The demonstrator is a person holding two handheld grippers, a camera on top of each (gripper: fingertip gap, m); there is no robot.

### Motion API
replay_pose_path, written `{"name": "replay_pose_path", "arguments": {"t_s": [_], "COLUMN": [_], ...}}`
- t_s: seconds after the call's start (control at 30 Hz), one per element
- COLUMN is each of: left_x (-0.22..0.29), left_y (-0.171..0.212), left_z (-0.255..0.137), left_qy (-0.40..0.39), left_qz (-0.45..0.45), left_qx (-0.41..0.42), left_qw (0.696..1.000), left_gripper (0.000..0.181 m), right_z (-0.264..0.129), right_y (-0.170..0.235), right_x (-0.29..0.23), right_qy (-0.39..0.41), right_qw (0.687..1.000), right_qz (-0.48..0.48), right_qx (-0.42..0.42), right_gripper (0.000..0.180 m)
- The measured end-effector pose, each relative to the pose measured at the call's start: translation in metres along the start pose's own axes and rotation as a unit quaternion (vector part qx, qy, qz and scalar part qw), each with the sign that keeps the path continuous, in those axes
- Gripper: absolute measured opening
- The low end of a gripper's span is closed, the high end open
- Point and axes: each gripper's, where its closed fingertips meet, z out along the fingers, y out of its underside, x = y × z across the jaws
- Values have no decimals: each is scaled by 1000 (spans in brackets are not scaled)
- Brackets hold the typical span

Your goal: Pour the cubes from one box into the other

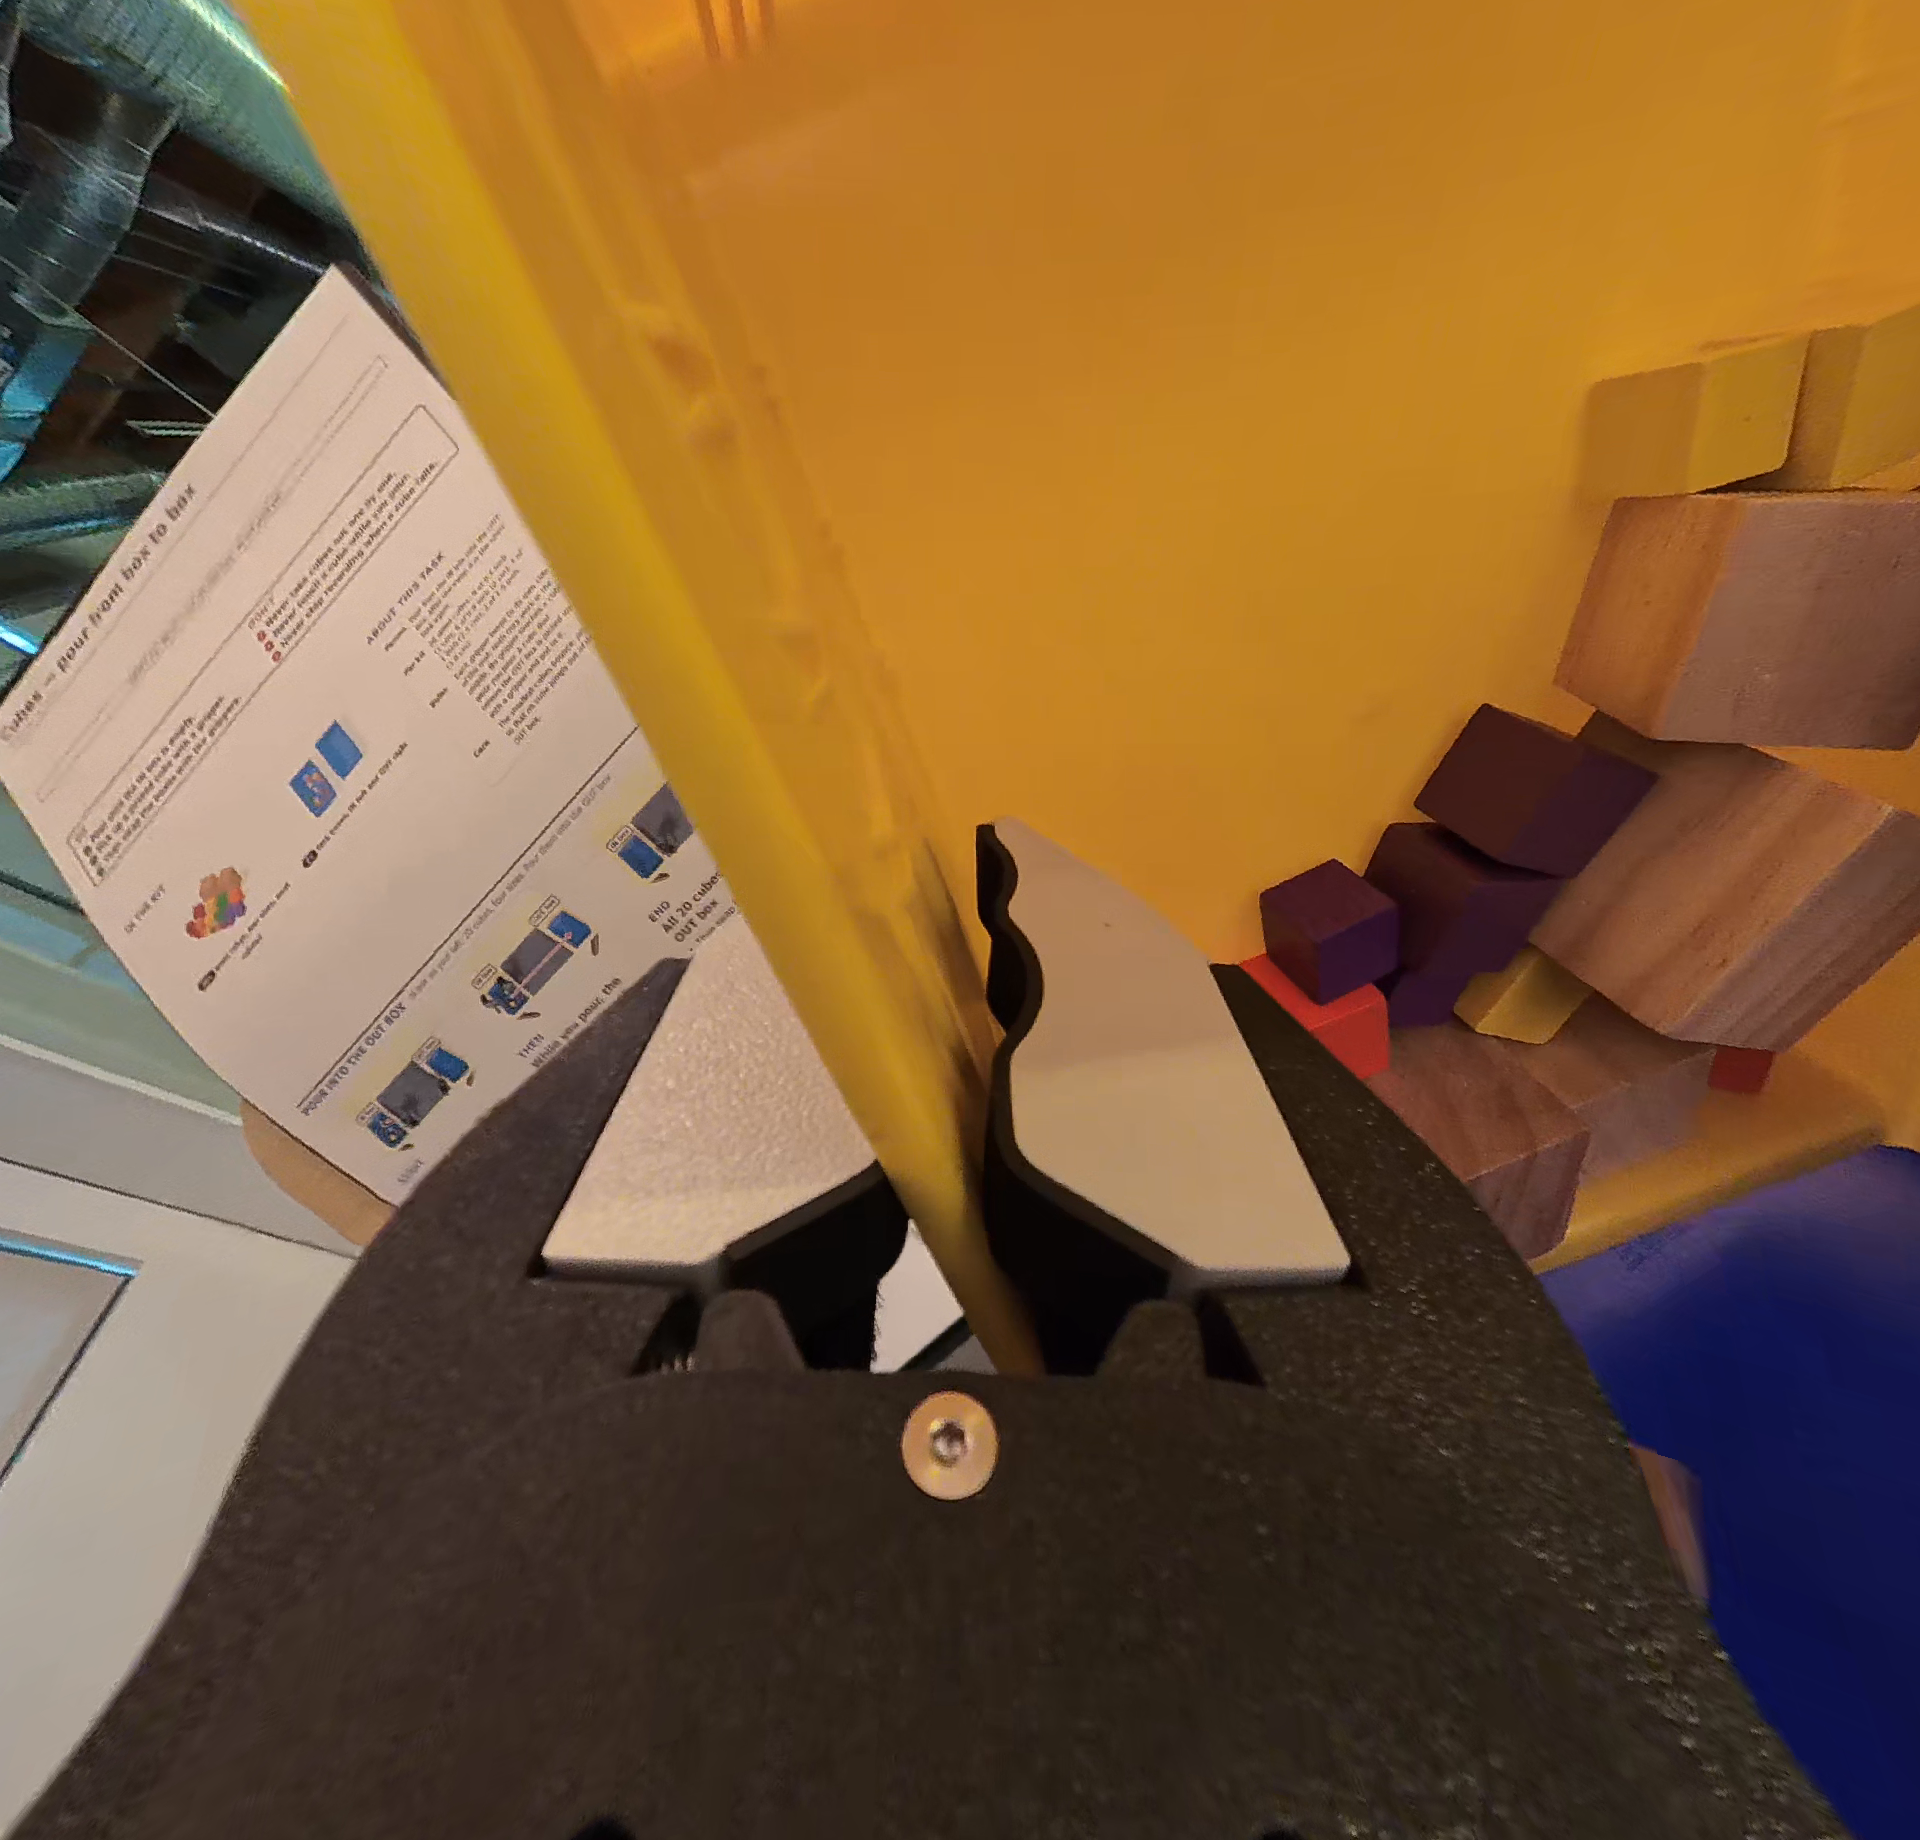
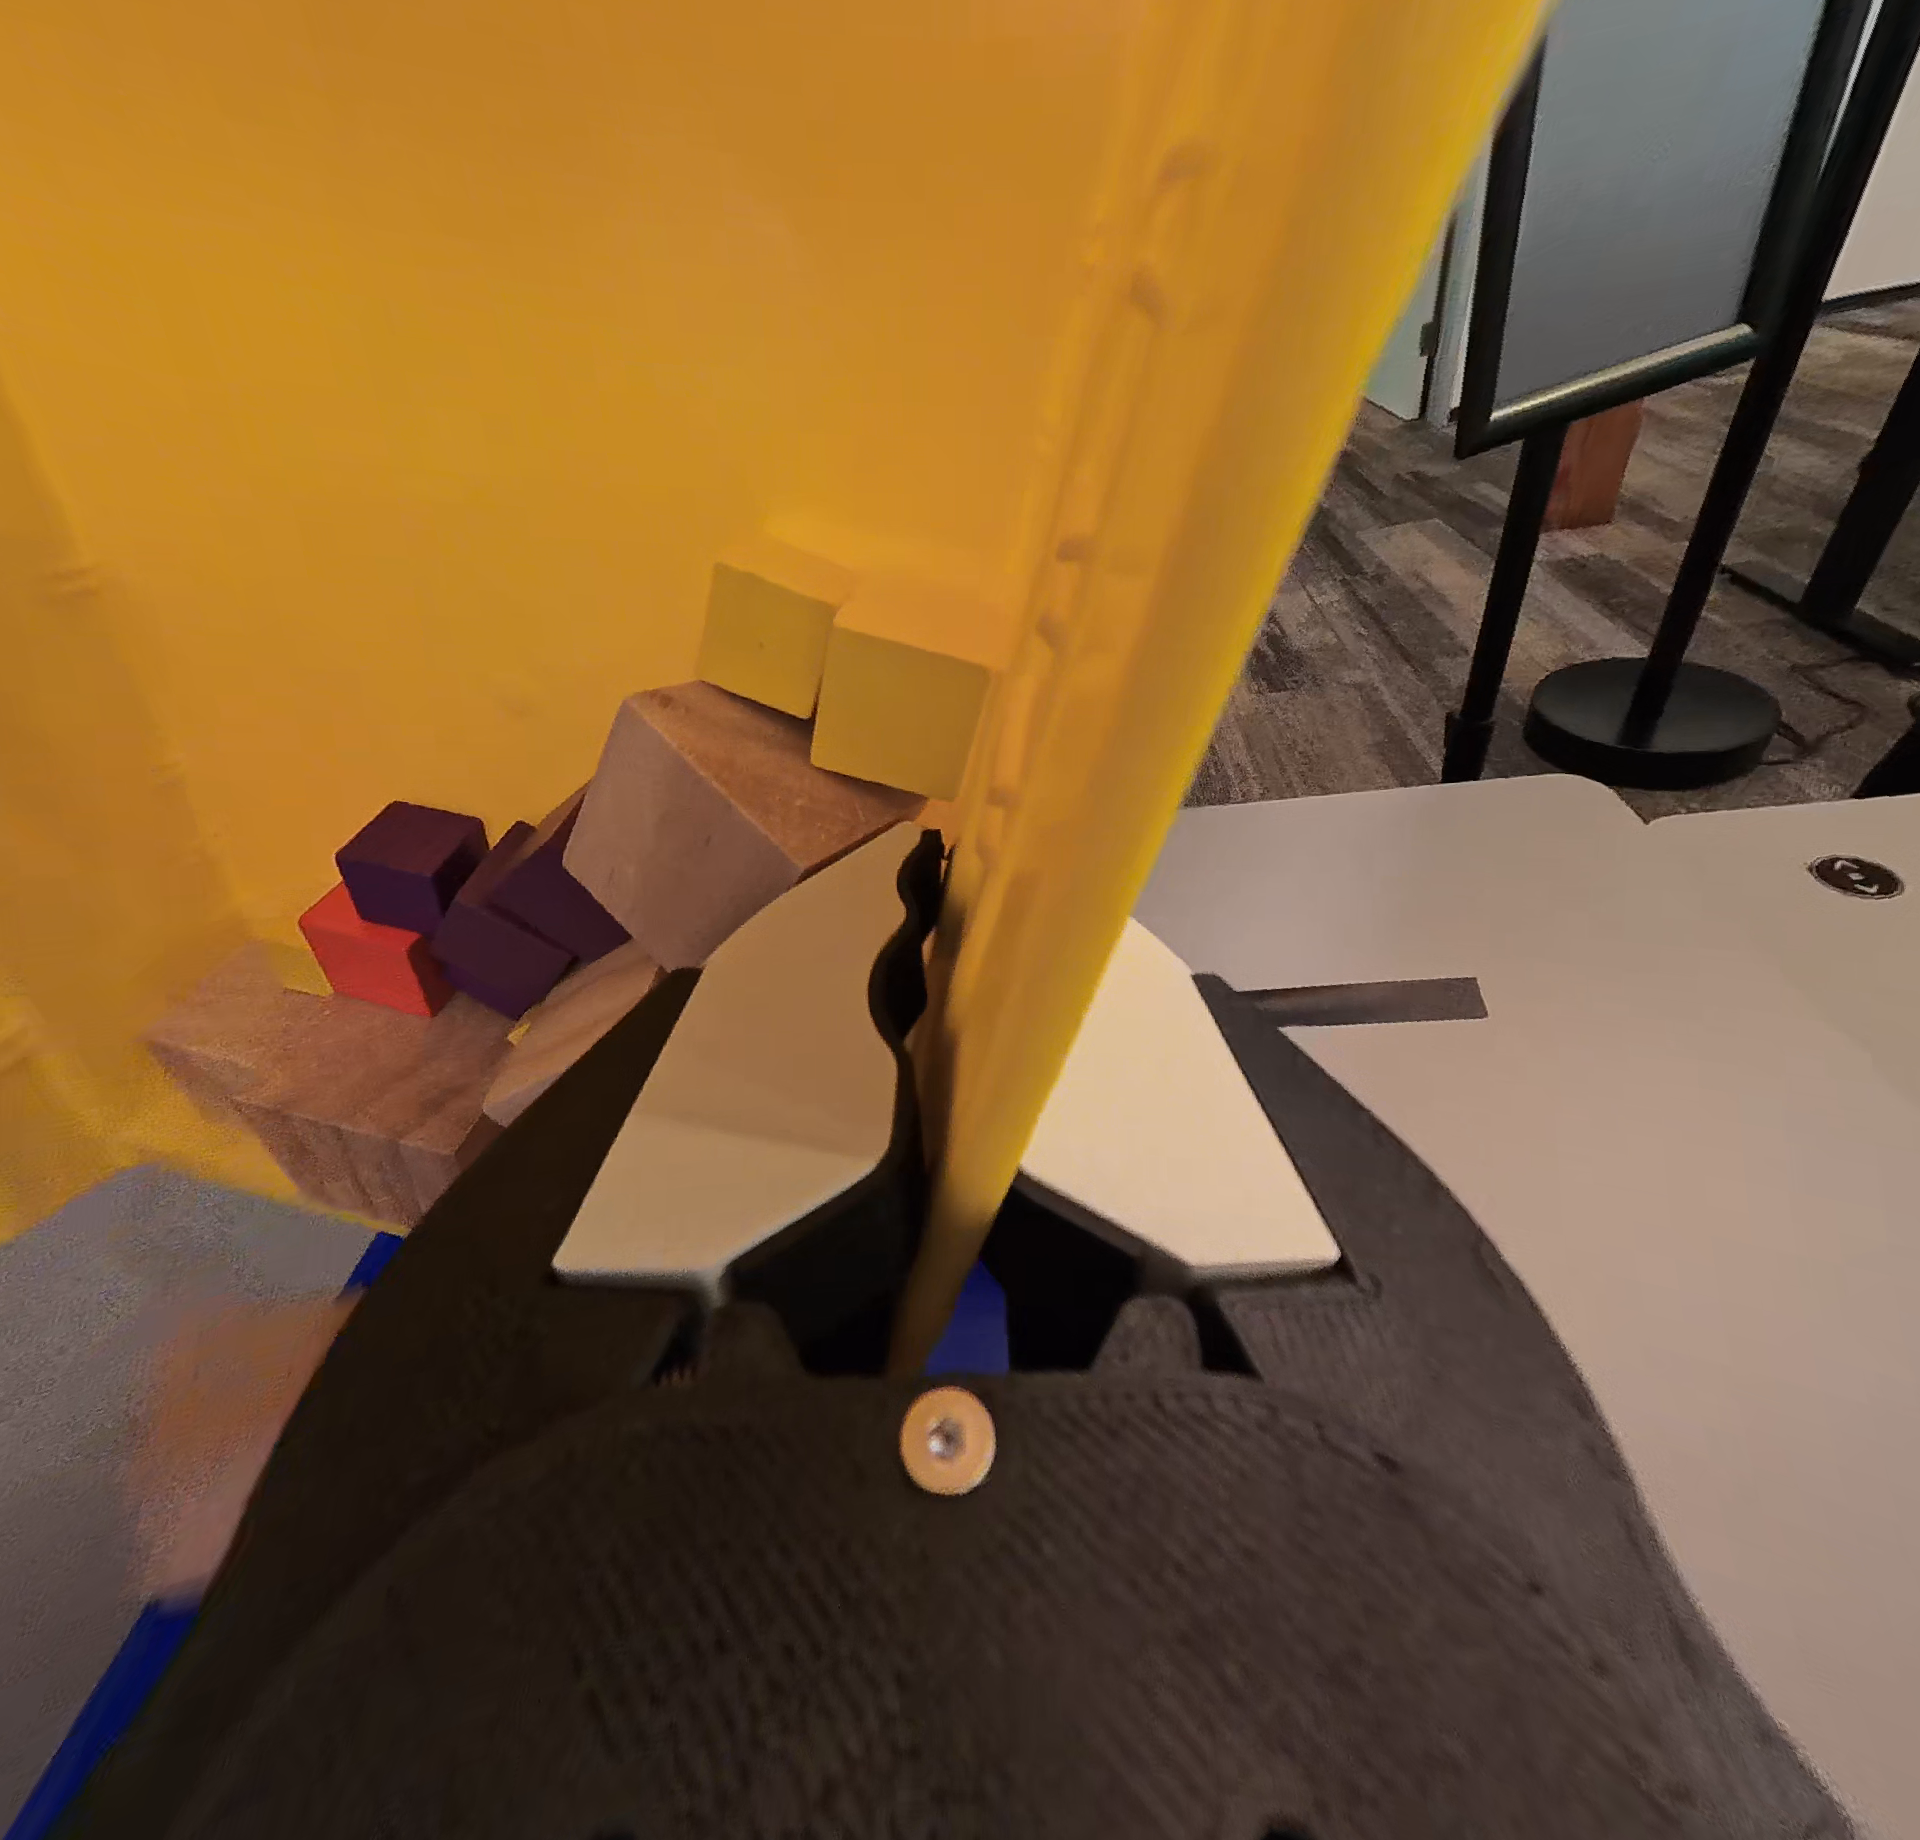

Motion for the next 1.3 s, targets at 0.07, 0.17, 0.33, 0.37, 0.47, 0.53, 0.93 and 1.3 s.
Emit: {"name": "replay_pose_path", "arguments": {"t_s": [0.07,0.17,0.33,0.37,0.47,0.53,0.93,1.3], "left_x": [2,4,-1,-2,-4,-4,-8,1], "left_y": [-3,-8,-18,-17,-13,-8,6,11], "left_z": [1,-1,-12,-12,-7,-9,-2,5], "left_qy": [-3,-8,-25,-31,-2,-19,-8,-4], "left_qz": [11,21,26,29,-4,17,-2,6], "left_qx": [-5,2,42,42,45,21,4,-1], "left_qw": [1000,1000,998,998,999,999,1000,1000], "left_gripper": [8,9,9,9,8,9,8,9], "right_z": [2,1,-7,-8,-10,-5,3,9], "right_y": [3,3,-11,-11,-15,-7,1,12], "right_x": [2,5,4,3,2,-1,-9,-3], "right_qy": [-7,-11,-8,-7,11,-2,-3,-12], "right_qw": [1000,1000,998,999,999,1000,1000,1000], "right_qz": [15,24,18,24,-10,8,-13,-16], "right_qx": [-2,5,51,46,50,23,0,-11], "right_gripper": [1,1,1,1,1,1,1,2]}}
